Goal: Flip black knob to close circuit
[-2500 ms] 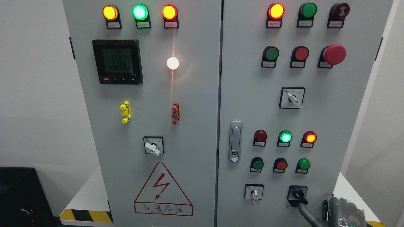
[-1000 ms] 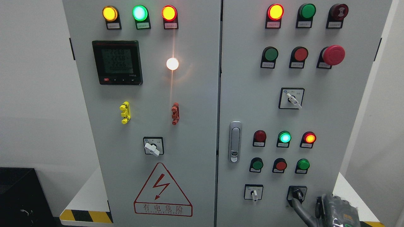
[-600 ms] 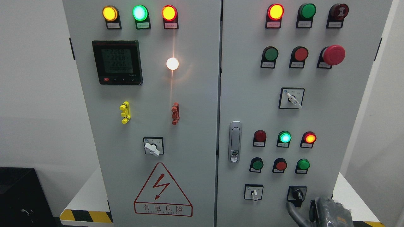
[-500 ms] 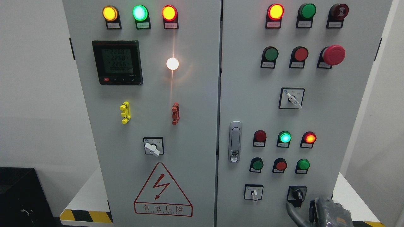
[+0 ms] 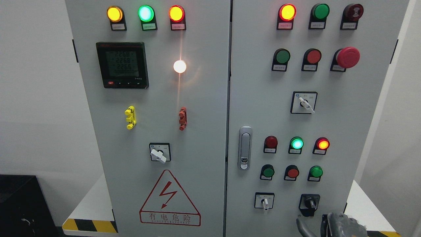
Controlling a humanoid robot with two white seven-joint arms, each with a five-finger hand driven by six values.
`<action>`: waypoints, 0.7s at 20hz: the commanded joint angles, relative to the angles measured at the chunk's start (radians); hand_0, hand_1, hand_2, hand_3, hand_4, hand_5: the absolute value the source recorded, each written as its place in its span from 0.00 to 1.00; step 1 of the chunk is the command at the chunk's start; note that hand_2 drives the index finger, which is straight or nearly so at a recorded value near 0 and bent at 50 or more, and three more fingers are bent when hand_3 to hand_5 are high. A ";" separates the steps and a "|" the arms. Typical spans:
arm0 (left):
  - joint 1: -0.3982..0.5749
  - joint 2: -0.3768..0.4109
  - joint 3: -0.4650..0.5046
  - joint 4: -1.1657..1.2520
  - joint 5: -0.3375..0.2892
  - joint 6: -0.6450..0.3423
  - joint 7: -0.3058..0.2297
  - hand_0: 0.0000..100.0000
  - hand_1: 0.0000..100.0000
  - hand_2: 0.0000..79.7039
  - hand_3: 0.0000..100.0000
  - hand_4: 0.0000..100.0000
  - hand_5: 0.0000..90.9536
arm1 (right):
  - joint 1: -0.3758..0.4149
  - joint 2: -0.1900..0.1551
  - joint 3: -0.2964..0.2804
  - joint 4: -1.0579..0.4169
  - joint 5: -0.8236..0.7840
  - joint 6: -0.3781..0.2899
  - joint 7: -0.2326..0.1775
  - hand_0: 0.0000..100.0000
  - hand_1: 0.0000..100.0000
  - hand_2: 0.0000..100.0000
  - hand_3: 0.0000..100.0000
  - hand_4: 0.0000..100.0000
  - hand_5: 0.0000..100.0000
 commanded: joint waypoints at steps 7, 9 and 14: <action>0.023 0.000 0.000 -0.029 0.000 0.000 0.000 0.12 0.56 0.00 0.00 0.00 0.00 | 0.163 0.096 0.036 -0.202 -0.398 0.004 -0.150 0.00 0.05 0.59 0.88 0.84 0.81; 0.023 0.000 0.000 -0.029 0.000 0.000 0.000 0.12 0.56 0.00 0.00 0.00 0.00 | 0.182 0.102 0.033 -0.205 -0.449 -0.006 -0.188 0.00 0.06 0.52 0.81 0.76 0.75; 0.023 0.000 0.000 -0.029 0.000 0.000 0.000 0.12 0.56 0.00 0.00 0.00 0.00 | 0.251 0.110 0.021 -0.214 -0.624 -0.117 -0.242 0.00 0.06 0.35 0.59 0.57 0.52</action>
